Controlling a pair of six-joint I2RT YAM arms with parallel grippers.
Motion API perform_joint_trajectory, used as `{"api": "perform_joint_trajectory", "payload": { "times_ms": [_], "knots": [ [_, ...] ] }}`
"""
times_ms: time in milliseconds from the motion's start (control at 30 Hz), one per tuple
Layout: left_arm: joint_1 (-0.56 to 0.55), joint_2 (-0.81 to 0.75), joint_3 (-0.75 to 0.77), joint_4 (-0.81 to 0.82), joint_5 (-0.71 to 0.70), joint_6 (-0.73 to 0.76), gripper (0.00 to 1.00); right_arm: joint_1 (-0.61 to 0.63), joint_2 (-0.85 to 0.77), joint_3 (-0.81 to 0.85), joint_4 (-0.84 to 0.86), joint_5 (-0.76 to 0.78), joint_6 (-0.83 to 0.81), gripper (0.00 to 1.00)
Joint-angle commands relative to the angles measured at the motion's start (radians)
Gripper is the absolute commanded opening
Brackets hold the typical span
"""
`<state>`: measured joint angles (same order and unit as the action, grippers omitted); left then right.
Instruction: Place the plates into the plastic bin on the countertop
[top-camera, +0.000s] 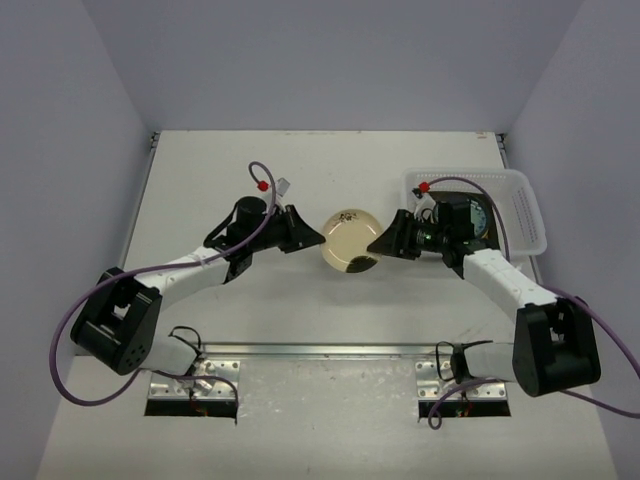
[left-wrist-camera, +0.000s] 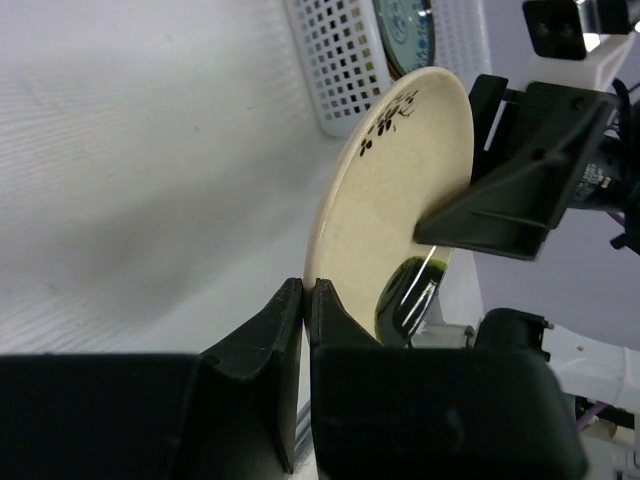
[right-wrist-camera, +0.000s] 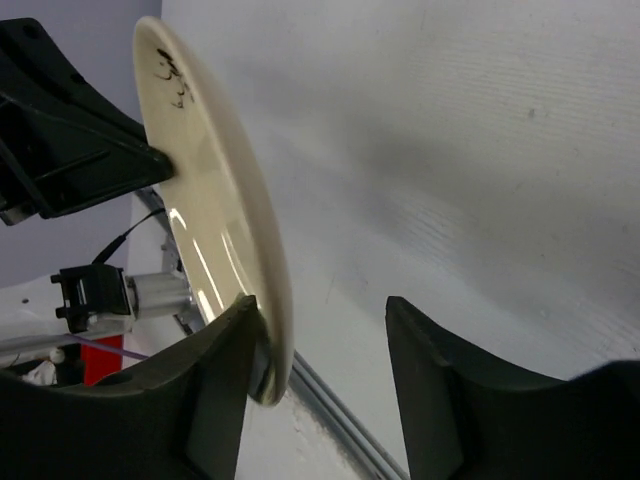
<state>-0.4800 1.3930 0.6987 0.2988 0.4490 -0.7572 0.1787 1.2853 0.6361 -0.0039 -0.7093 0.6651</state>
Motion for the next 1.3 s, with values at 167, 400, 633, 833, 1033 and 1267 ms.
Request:
{"api": "perform_joint_trajectory", "payload": {
  "times_ms": [167,400,633,833,1033,1267],
  "knots": [
    [-0.038,0.005,0.048,-0.024,-0.036,0.047,0.37,0.000,-0.020,0.016,0.076,0.045,0.016,0.00],
    [-0.038,-0.280,0.230,-0.601,-0.547,0.221,1.00,-0.393,-0.101,0.003,0.007,0.135,0.110,0.00],
    [-0.037,-0.514,0.236,-0.766,-0.569,0.383,1.00,-0.723,-0.127,-0.053,0.027,0.328,0.284,0.02],
    [-0.037,-0.565,0.204,-0.814,-0.507,0.423,1.00,-0.747,-0.013,0.030,0.016,0.302,0.297,0.20],
    [-0.037,-0.580,0.182,-0.859,-0.559,0.460,1.00,-0.665,0.019,0.119,-0.062,0.276,0.160,0.79],
    [-0.037,-0.572,0.141,-0.849,-0.626,0.438,1.00,-0.568,0.029,0.230,-0.263,0.379,0.016,0.93]
  ]
}}
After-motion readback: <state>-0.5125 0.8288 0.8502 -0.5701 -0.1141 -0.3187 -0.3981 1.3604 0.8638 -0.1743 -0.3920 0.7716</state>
